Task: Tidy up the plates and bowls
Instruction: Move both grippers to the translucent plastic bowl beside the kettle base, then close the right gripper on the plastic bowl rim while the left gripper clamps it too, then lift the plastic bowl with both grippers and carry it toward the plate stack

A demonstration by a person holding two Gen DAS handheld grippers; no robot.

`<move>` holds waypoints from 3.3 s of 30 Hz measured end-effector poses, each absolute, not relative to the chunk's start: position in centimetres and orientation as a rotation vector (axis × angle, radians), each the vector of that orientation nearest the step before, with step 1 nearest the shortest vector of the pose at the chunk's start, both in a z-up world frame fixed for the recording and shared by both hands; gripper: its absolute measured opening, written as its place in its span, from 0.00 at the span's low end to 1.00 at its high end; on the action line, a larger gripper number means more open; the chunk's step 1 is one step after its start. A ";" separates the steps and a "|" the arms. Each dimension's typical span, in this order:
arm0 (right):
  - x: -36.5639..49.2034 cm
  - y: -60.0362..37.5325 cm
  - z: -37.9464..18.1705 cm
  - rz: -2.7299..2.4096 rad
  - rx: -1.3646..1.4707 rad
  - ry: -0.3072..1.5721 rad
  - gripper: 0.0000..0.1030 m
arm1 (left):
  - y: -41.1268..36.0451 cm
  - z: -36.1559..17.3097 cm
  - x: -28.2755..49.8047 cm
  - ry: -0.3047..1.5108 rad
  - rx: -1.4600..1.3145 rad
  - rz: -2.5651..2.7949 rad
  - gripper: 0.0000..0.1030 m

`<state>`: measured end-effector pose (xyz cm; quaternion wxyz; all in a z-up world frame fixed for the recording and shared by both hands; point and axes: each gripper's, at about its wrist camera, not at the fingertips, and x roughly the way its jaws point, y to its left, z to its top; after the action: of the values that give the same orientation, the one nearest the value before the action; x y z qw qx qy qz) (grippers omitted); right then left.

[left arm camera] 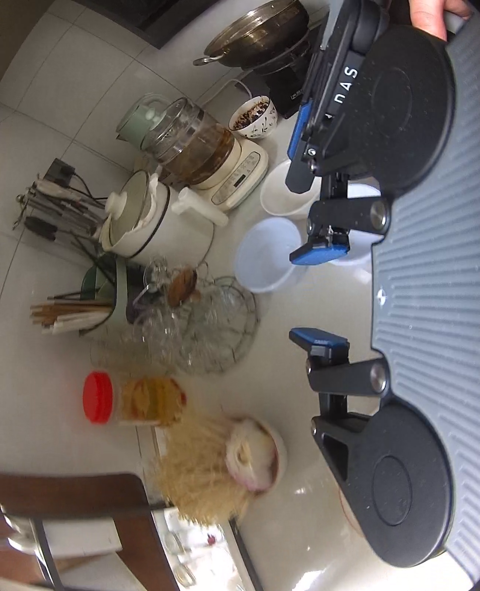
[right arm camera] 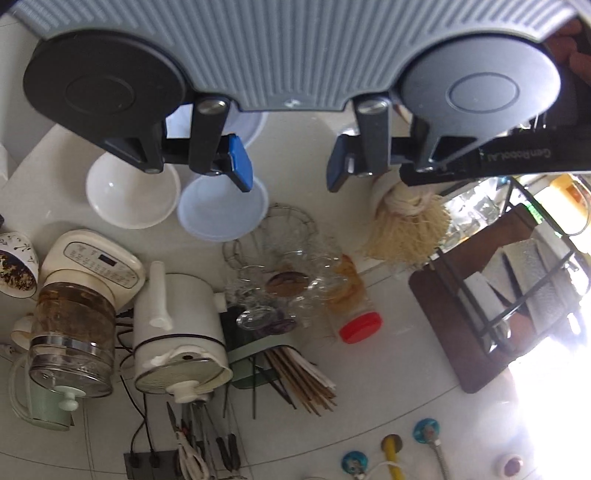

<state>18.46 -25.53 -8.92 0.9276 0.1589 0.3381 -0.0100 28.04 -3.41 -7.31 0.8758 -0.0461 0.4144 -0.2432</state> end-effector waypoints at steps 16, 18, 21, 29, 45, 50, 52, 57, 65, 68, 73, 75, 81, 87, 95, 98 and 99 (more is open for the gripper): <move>21.7 -33.8 -13.3 -0.059 0.416 0.738 0.47 | -12.3 -12.2 33.1 0.950 -0.062 -0.491 0.42; 22.7 -34.6 -13.6 -0.052 0.418 0.747 0.47 | -12.9 -13.0 33.8 0.953 -0.056 -0.469 0.42; 24.5 -35.3 -14.1 -0.032 0.402 0.752 0.47 | -13.5 -14.3 35.2 0.984 -0.088 -0.440 0.42; 29.4 -35.6 -16.7 0.033 0.345 0.832 0.45 | -14.4 -17.8 38.9 1.078 -0.140 -0.387 0.42; 34.8 -35.1 -21.3 0.019 0.227 0.952 0.31 | -13.9 -23.0 43.0 1.239 -0.237 -0.347 0.39; 35.2 -35.2 -22.0 0.027 0.240 0.974 0.25 | -14.0 -23.1 43.9 1.242 -0.220 -0.368 0.31; 35.4 -35.3 -22.2 0.037 0.250 0.982 0.21 | -14.2 -23.0 44.2 1.244 -0.213 -0.378 0.26; 35.4 -35.1 -22.4 0.070 0.282 0.991 0.09 | -15.1 -22.8 44.3 1.235 -0.196 -0.390 0.12; 34.9 -35.0 -21.7 0.089 0.319 0.973 0.08 | -14.7 -21.8 43.2 1.214 -0.200 -0.379 0.12; 34.4 -35.1 -20.9 0.091 0.322 0.957 0.09 | -14.6 -20.9 42.7 1.191 -0.205 -0.383 0.12; 33.2 -35.2 -19.5 0.100 0.336 0.926 0.09 | -14.7 -19.3 41.9 1.160 -0.205 -0.380 0.12; 32.7 -35.3 -18.8 0.103 0.344 0.908 0.09 | -14.6 -18.4 41.5 1.137 -0.203 -0.385 0.12; 30.9 -35.5 -16.3 0.107 0.364 0.843 0.09 | -14.5 -15.7 40.0 1.083 -0.231 -0.397 0.12; 29.0 -35.5 -14.2 0.087 0.381 0.797 0.09 | -14.5 -13.0 38.1 1.030 -0.207 -0.415 0.12; 26.6 -35.0 -12.4 0.039 0.385 0.765 0.09 | -14.4 -11.1 36.4 1.025 -0.203 -0.458 0.12; 25.8 -34.9 -12.2 0.023 0.394 0.764 0.09 | -14.2 -10.7 35.8 1.026 -0.193 -0.478 0.12; 25.5 -34.7 -12.2 0.019 0.396 0.765 0.09 | -14.1 -10.6 35.7 1.025 -0.189 -0.484 0.12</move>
<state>25.53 -34.74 -12.20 0.9087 0.1919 0.3706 0.0091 35.66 -14.11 -10.64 0.8395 -0.0894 0.4846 -0.2288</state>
